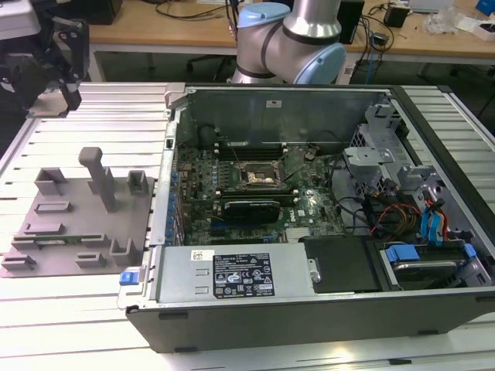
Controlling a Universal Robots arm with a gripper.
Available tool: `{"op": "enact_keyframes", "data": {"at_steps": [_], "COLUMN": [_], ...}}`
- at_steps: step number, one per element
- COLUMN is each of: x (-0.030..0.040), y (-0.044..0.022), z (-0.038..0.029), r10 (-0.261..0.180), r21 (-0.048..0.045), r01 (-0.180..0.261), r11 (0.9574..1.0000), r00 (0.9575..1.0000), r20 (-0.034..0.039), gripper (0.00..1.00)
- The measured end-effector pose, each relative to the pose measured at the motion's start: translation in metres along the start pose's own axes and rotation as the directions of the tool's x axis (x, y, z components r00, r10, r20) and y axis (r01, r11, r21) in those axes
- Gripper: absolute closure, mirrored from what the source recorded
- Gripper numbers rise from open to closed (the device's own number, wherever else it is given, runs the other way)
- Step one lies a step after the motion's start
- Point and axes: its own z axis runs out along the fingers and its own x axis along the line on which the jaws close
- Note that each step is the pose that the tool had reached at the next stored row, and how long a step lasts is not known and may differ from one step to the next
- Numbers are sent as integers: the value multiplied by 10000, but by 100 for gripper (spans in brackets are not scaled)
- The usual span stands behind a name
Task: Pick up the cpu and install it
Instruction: 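Pick up the cpu and move it towards the insertion slot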
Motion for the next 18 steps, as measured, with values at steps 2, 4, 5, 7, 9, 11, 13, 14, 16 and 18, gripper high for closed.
{"op": "enact_keyframes", "data": {"at_steps": [2,4,5,7,9,11,13,14,16,18], "x": [-55,-101,-118,-165,-206,-269,-321,-349,-386,-437], "y": [0,0,0,0,0,0,0,1,1,1], "z": [-1,-1,0,-1,-1,-2,-2,-2,-1,-2], "r10": [0,1,1,1,0,0,0,1,0,1], "r21": [0,0,0,0,0,1,0,0,-1,0], "r01": [0,-1,-1,-1,0,0,0,-1,0,-1], "r11": [10000,10000,10000,10000,10000,10000,10000,10000,10000,10000], "r00": [10000,10000,10000,10000,10000,10000,10000,10000,10000,10000], "r20": [-1,-1,0,0,0,-1,-1,0,0,0], "gripper": [45,45,45,45,45,45,45,45,45,45]}}
